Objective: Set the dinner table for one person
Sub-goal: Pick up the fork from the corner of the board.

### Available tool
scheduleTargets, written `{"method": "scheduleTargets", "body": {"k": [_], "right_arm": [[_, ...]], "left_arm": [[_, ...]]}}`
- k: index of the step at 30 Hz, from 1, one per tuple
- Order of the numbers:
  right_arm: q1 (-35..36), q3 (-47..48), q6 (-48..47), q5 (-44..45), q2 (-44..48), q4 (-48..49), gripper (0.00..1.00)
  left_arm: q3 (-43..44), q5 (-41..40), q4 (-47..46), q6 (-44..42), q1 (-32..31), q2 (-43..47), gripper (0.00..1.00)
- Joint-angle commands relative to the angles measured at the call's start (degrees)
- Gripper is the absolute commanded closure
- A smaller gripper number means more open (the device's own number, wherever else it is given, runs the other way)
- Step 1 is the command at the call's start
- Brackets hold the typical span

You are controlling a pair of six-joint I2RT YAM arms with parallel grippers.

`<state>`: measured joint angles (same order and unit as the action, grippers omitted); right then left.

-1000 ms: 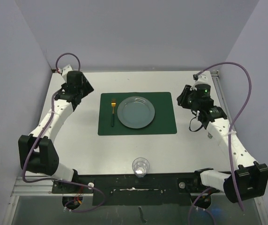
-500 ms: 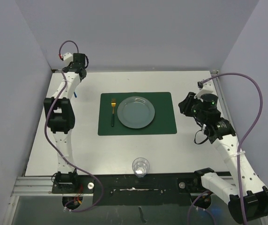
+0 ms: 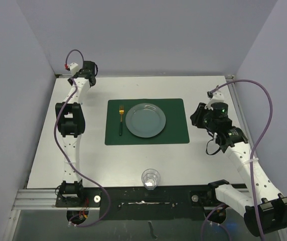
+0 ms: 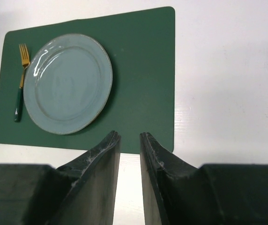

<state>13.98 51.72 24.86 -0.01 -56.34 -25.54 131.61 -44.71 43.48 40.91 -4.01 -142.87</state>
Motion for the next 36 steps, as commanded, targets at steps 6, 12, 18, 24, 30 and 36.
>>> {"method": "scheduleTargets", "body": {"k": [6,12,18,24,30,36], "right_arm": [[0.3,-1.8,-1.0,-1.1,-0.8,3.1,0.75],[0.3,-1.8,-1.4,-1.2,-1.5,3.5,0.75],[0.3,-1.7,-1.6,-1.4,-3.3,3.2,0.75],[0.3,-1.5,-1.6,-1.2,-5.2,4.3,0.75],[0.3,-0.6,-1.9,-1.5,-8.2,4.9,0.75],[0.3,-0.1,-2.6,-0.3,-9.7,4.8,0.75]], "left_arm": [[2.2,0.0,-1.6,2.7,3.1,-4.0,0.6],[2.9,3.5,-2.4,3.6,5.2,-6.0,0.6],[1.2,6.0,-8.6,1.1,5.7,-6.3,0.6],[-0.4,9.2,-13.2,1.2,6.3,-4.8,0.6],[-5.6,12.9,-19.4,3.7,7.8,-2.6,0.6],[-2.5,13.3,-17.0,4.0,9.2,-5.4,0.61]]}}
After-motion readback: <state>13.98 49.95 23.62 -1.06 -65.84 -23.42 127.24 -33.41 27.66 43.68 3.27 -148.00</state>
